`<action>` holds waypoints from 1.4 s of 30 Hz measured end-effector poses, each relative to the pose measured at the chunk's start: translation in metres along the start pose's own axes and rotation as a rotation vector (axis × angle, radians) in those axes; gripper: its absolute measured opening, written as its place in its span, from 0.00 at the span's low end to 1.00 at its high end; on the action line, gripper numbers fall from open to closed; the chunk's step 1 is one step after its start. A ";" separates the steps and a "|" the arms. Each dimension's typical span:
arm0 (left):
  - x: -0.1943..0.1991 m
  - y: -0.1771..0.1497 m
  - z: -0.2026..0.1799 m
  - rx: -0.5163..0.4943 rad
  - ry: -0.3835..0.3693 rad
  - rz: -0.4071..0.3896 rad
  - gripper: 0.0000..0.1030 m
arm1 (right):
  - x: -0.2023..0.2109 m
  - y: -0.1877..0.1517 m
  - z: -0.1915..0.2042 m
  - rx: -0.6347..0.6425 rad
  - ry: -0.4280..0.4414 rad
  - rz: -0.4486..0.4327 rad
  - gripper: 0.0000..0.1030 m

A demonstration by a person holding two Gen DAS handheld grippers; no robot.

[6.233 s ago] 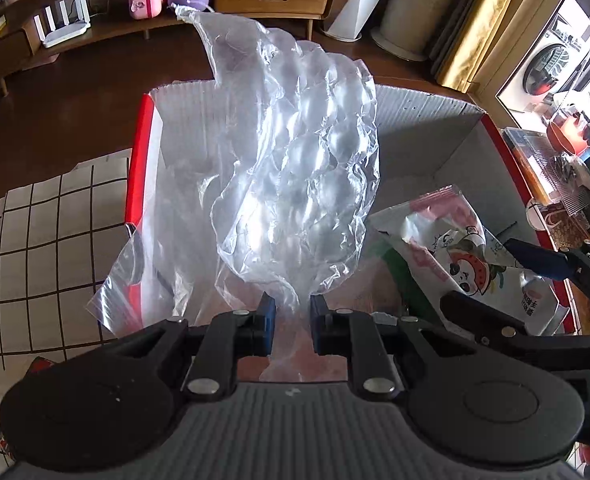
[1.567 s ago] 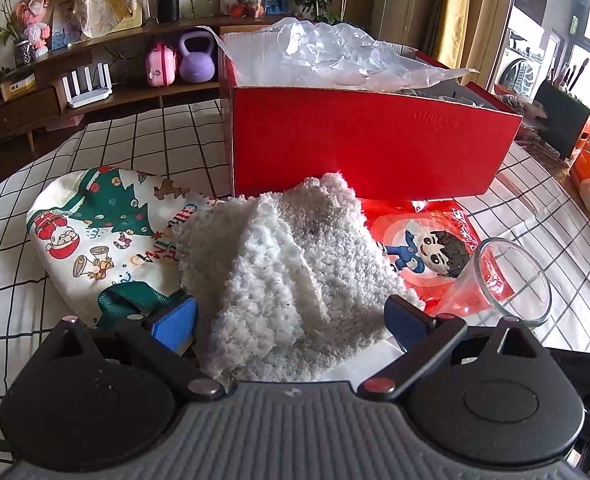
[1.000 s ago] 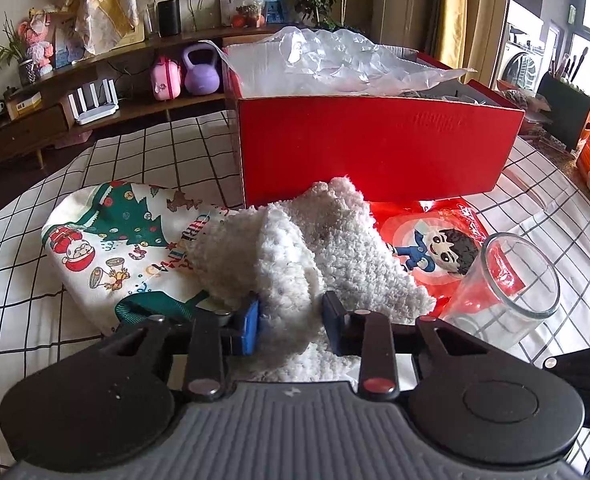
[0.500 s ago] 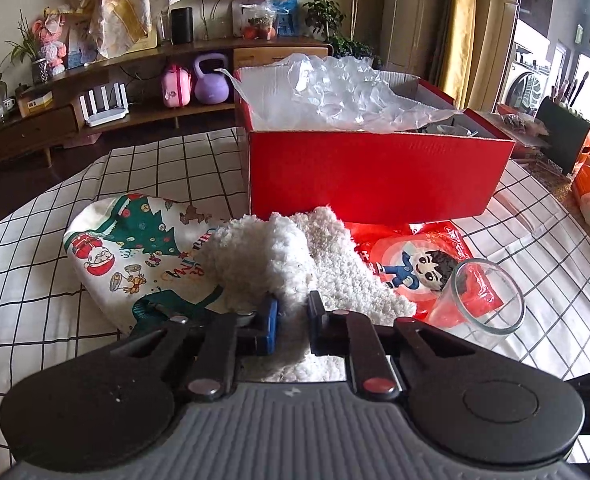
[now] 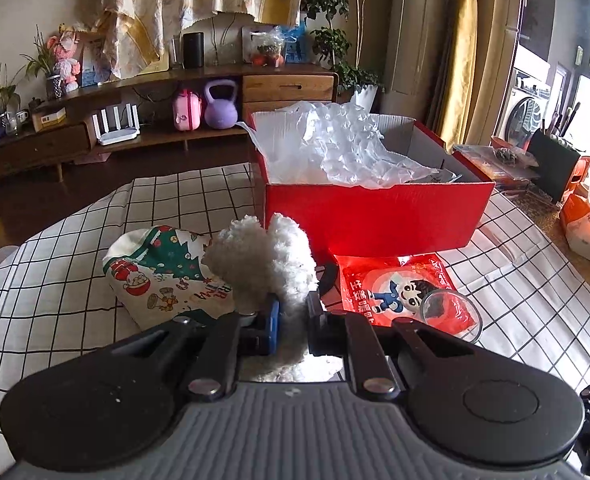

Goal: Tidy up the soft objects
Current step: 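Lift and carry the fluffy cloth and napkin with both tools over the box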

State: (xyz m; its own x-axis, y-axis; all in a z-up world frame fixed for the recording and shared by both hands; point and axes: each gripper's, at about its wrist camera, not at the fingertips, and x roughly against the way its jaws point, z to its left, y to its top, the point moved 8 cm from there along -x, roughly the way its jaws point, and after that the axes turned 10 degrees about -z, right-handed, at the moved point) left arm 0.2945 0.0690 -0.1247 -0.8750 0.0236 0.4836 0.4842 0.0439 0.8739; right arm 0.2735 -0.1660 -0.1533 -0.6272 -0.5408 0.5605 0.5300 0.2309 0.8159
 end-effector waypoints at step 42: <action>-0.061 0.175 -0.048 0.013 -0.174 -0.147 0.12 | -0.034 0.174 -0.134 0.068 -0.179 -0.117 0.02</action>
State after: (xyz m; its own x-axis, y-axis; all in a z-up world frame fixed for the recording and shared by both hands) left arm 0.4331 0.0278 0.0010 -0.9236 0.1880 0.3340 0.3522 0.0724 0.9331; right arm 0.4629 -0.2159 -0.0496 -0.7766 -0.4161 0.4730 0.4122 0.2322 0.8810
